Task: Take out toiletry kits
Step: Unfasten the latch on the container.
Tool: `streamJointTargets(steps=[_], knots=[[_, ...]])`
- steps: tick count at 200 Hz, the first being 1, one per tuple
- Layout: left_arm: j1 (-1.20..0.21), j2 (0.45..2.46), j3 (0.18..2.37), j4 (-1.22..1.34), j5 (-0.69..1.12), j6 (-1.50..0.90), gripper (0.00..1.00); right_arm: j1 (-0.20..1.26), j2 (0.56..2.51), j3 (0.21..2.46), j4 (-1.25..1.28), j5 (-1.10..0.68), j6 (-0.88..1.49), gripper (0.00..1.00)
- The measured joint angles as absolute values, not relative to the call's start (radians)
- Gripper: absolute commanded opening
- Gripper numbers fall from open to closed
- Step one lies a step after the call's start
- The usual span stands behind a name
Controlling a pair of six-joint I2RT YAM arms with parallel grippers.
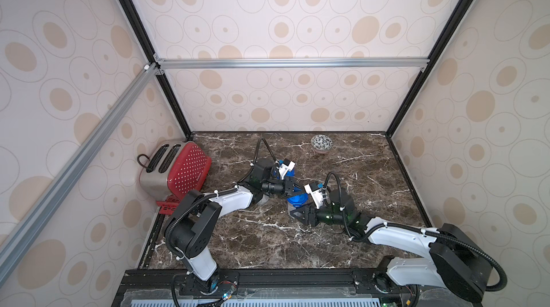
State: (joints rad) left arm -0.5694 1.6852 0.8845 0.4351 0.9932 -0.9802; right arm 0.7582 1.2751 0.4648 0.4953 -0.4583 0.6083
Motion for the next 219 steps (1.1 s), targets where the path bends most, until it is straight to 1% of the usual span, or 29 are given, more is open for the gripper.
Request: streamJointTargets(steps=[81, 162, 219], knots=[[-0.564, 1.679, 0.875, 0.440, 0.990, -0.980, 0.00, 0.758, 1.305, 0.457, 0.559, -0.488, 0.590, 0.57], [-0.569, 1.679, 0.875, 0.441, 0.989, -0.980, 0.00, 0.758, 1.319, 0.380, 0.728, -0.513, 0.533, 0.61], [-0.568, 1.679, 0.875, 0.443, 0.980, -0.980, 0.00, 0.757, 1.343, 0.374, 0.773, -0.545, 0.504, 0.62]])
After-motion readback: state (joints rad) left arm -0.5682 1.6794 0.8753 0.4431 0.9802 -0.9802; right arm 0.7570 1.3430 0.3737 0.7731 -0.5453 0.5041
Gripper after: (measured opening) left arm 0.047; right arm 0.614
